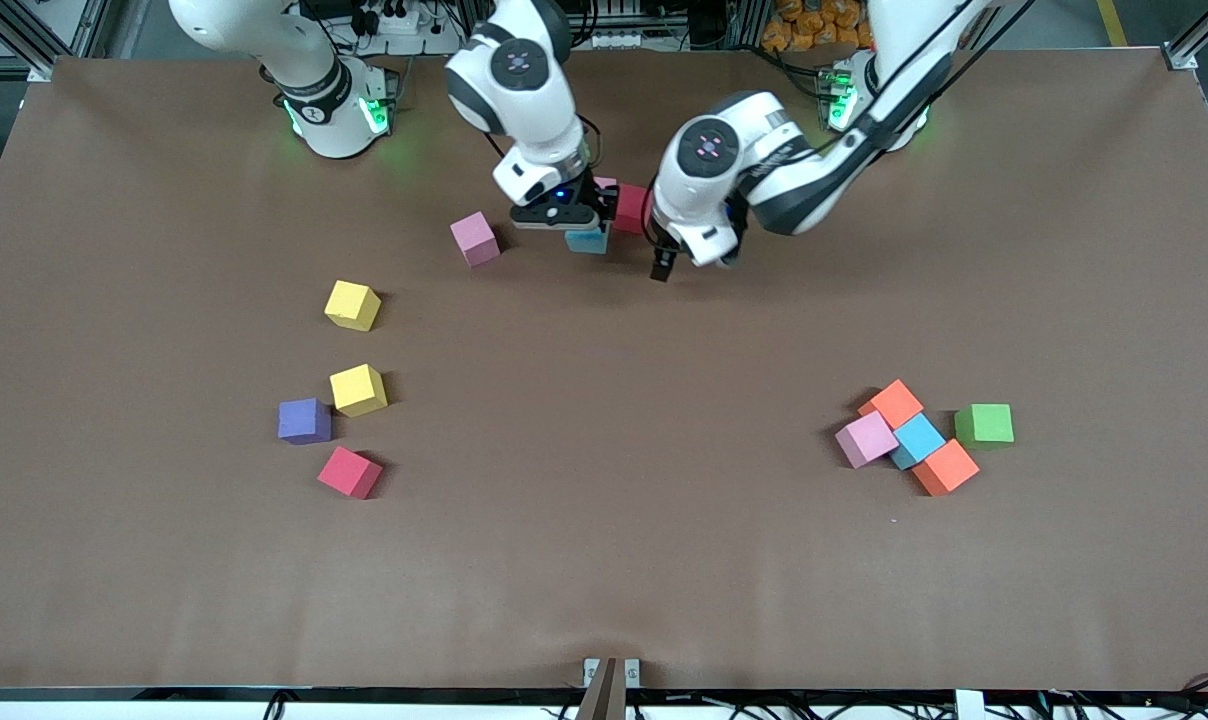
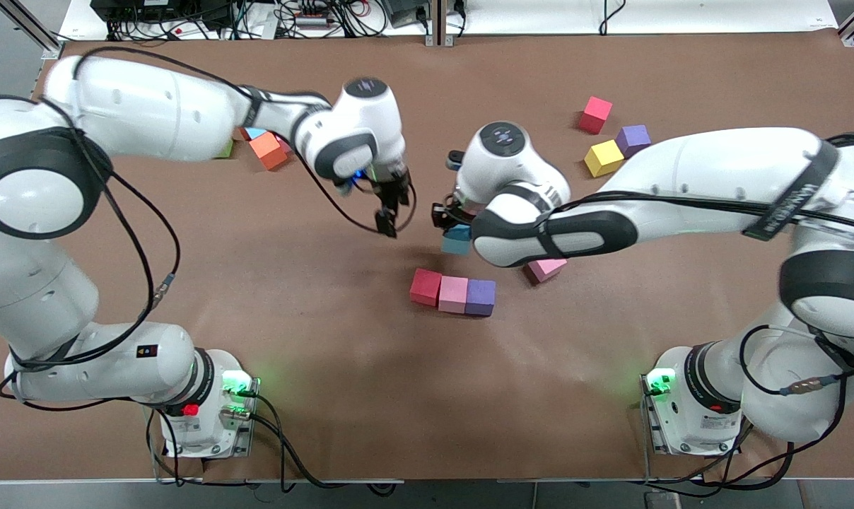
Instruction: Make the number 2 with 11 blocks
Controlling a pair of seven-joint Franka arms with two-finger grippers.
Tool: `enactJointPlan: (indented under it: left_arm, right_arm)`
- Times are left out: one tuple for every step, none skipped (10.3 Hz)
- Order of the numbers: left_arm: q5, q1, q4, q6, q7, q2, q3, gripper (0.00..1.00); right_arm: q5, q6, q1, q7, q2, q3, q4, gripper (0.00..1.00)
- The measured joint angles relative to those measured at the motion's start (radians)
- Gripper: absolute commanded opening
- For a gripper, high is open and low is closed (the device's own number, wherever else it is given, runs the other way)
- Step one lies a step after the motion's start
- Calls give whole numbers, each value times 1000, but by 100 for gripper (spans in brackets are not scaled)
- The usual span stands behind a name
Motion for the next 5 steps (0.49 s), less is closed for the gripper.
enactJointPlan:
  left_arm:
    - [-8, 21, 24, -44, 93, -19, 30, 100]
    - [-11, 34, 42, -67, 188, -28, 69, 100]
    - [-11, 38, 56, -73, 286, -32, 120, 100]
    - [-12, 40, 69, -74, 395, -32, 176, 100]
    - [-12, 42, 85, -74, 516, -33, 234, 100]
  right_arm:
    - [-31, -9, 15, 60, 42, 0, 43, 0]
    - [-43, -17, 28, 100, 84, 0, 85, 0]
    - [-46, -19, 38, 126, 123, 0, 119, 0]
    - [-46, -19, 45, 141, 152, 0, 140, 0]
    - [-47, -19, 50, 148, 173, 0, 152, 0]
